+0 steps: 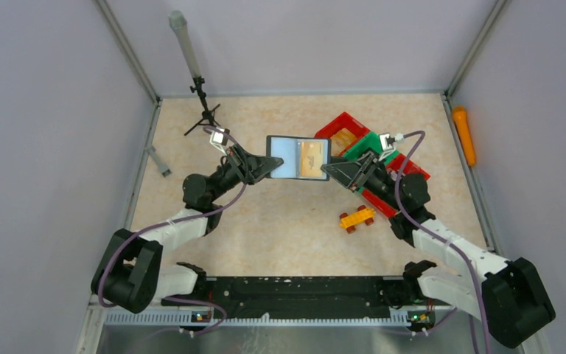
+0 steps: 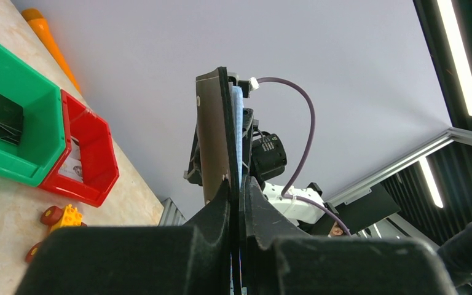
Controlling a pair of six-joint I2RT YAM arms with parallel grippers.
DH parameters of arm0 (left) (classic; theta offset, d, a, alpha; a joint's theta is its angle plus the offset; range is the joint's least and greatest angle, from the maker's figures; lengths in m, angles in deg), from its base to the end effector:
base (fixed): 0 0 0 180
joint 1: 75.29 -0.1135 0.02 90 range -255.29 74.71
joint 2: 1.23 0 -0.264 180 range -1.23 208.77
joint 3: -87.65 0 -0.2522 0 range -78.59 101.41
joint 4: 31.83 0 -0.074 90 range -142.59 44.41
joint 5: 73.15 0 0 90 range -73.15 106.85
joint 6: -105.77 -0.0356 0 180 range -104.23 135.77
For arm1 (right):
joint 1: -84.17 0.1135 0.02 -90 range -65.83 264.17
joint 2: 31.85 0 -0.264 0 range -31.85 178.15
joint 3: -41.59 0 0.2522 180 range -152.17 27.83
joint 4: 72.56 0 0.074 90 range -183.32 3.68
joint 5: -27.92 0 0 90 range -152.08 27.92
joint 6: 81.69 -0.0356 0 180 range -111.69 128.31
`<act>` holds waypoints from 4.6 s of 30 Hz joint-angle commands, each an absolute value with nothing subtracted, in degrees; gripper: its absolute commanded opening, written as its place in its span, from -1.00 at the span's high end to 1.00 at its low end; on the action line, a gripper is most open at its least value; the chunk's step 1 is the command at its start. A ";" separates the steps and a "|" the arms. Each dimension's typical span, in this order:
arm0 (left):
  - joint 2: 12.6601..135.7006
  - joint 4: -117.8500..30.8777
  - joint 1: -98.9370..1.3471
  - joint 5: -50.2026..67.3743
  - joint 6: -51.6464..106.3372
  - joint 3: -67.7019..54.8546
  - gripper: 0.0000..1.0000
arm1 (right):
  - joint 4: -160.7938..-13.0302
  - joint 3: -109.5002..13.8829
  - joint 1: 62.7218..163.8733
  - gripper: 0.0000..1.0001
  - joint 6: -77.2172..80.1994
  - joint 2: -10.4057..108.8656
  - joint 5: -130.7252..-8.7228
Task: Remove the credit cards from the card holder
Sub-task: Remove the credit card from the card holder.
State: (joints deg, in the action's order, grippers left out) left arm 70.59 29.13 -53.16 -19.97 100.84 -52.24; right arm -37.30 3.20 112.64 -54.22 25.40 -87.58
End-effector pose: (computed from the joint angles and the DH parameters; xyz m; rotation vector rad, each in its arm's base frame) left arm 0.2158 -0.1108 0.2818 -0.0467 1.4235 -1.9454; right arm 0.1840 0.1172 0.2840 0.0053 1.5071 1.6042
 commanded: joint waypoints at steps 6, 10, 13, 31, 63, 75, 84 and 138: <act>69.16 31.31 -53.18 -19.90 99.60 -51.71 1.00 | -35.93 3.89 112.65 0.44 -53.06 23.54 -87.18; 68.97 30.27 -53.19 -20.00 99.04 -51.45 1.00 | -36.11 4.28 112.60 0.49 -52.93 22.82 -86.81; 68.91 29.11 -53.17 -20.13 98.32 -51.27 1.00 | -36.01 4.89 112.59 1.00 -52.82 22.24 -86.44; 57.16 -39.23 -53.06 -7.34 57.01 -38.03 -0.22 | -45.00 4.95 112.49 1.00 -47.76 23.94 -85.58; 78.75 -18.68 -52.62 -27.67 54.42 -34.80 0.16 | -21.01 7.99 112.48 1.00 -52.98 42.64 -88.64; 82.07 -10.72 -53.33 -31.67 58.42 -37.27 0.12 | -18.76 6.85 112.47 1.00 -54.74 43.69 -90.03; 84.01 0.16 -53.56 -36.39 66.66 -38.35 0.11 | -19.78 7.30 112.47 1.00 -54.47 39.08 -89.95; 91.21 32.79 -54.75 -44.20 89.63 -39.76 1.00 | -22.54 4.77 114.43 0.56 -51.27 40.84 -92.56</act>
